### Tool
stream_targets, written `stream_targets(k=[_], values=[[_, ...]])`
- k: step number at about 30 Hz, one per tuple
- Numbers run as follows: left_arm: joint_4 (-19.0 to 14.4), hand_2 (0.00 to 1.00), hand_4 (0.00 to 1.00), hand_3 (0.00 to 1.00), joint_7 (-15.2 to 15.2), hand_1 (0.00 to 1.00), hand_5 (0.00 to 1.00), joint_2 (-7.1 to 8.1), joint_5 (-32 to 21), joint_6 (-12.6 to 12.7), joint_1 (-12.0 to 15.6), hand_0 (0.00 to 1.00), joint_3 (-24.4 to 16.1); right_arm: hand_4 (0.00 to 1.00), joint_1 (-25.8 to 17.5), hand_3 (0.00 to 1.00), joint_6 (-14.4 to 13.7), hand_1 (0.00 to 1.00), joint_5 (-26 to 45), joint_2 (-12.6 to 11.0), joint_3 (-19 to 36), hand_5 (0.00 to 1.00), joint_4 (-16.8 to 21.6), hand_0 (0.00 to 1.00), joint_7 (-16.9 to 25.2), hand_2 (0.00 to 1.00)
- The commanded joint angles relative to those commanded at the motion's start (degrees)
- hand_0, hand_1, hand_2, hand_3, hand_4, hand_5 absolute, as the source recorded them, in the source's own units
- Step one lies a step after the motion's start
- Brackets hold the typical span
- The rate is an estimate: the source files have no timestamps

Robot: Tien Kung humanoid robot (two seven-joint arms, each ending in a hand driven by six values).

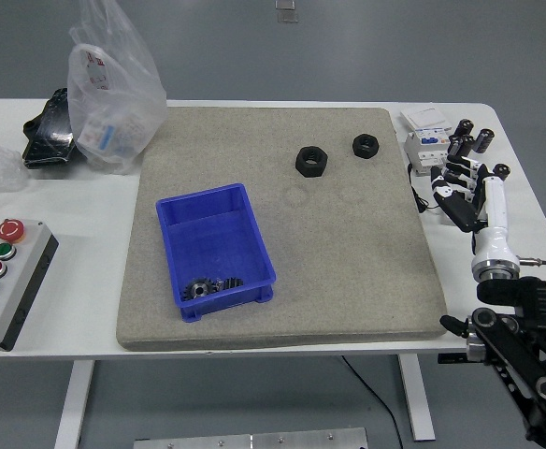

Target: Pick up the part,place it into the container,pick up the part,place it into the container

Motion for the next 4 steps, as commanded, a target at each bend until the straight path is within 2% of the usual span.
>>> stream_targets(k=[4], values=[[0.0,0.537,0.711,0.619,-0.2,0.534,0.397,0.01,0.2,0.0,-0.7,0.622,0.2,0.673,0.1,0.693,0.0,0.663,-5.0,0.3,0.7,0.343,0.9,0.601,-3.8,0.722]])
